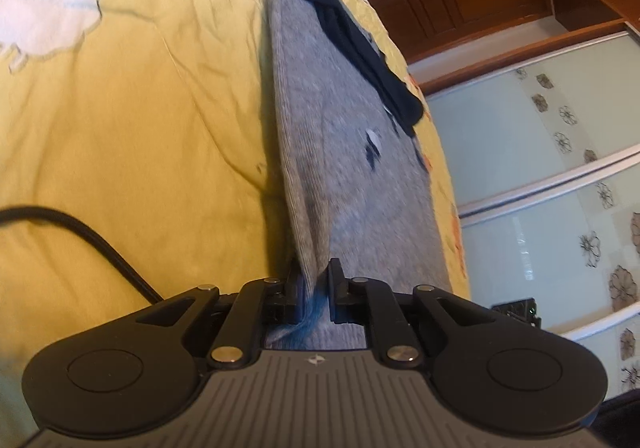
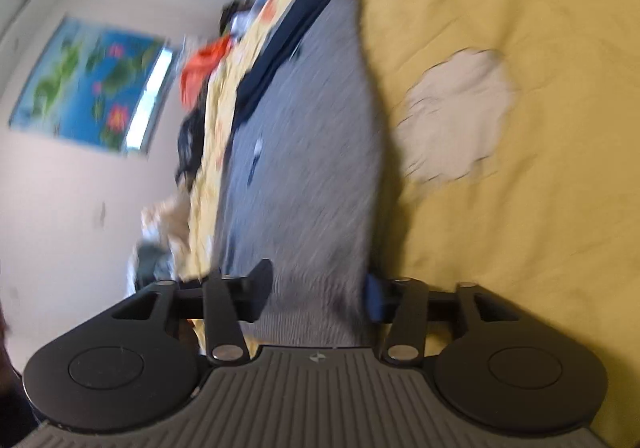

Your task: Fold small clothes

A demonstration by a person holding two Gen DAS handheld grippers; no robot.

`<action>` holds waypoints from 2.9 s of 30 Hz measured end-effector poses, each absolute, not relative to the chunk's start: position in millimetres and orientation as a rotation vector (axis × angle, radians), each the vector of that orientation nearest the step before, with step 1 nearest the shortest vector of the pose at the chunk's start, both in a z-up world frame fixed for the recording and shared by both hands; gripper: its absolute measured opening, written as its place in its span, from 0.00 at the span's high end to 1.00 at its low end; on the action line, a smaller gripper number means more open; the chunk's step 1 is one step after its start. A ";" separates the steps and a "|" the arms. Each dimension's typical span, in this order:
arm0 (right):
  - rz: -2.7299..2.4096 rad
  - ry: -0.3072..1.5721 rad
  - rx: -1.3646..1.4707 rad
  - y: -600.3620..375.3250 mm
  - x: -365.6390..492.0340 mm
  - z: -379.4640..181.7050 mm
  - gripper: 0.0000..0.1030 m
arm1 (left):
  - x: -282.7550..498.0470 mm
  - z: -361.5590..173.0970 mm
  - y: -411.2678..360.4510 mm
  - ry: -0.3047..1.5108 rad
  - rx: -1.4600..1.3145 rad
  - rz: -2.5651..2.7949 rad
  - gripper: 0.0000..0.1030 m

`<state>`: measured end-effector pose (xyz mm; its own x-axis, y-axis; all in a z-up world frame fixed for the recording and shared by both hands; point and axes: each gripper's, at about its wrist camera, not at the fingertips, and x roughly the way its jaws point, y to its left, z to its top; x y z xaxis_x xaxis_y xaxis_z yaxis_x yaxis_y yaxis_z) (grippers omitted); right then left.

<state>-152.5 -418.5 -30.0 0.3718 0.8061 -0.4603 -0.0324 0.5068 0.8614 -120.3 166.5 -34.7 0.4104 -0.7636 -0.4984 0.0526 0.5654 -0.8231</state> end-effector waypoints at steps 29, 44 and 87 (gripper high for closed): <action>0.157 0.736 0.471 -421.7 -119.1 42.2 0.26 | -98.9 82.6 177.3 0.646 -0.494 -0.266 0.27; 0.170 0.678 -0.027 -255.4 -23.0 -13.7 0.01 | -36.4 0.7 24.3 0.679 0.051 -0.121 0.15; 0.411 0.946 0.626 -419.9 -158.1 4.9 0.01 | -170.2 -2.6 147.8 0.926 -0.745 -0.514 0.02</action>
<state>-158.1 -419.9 4.9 0.5292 0.5802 -0.6191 -0.0564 0.7521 0.6567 -170.2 147.8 -2.6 0.5129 -0.6817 -0.5217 0.0827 0.6442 -0.7604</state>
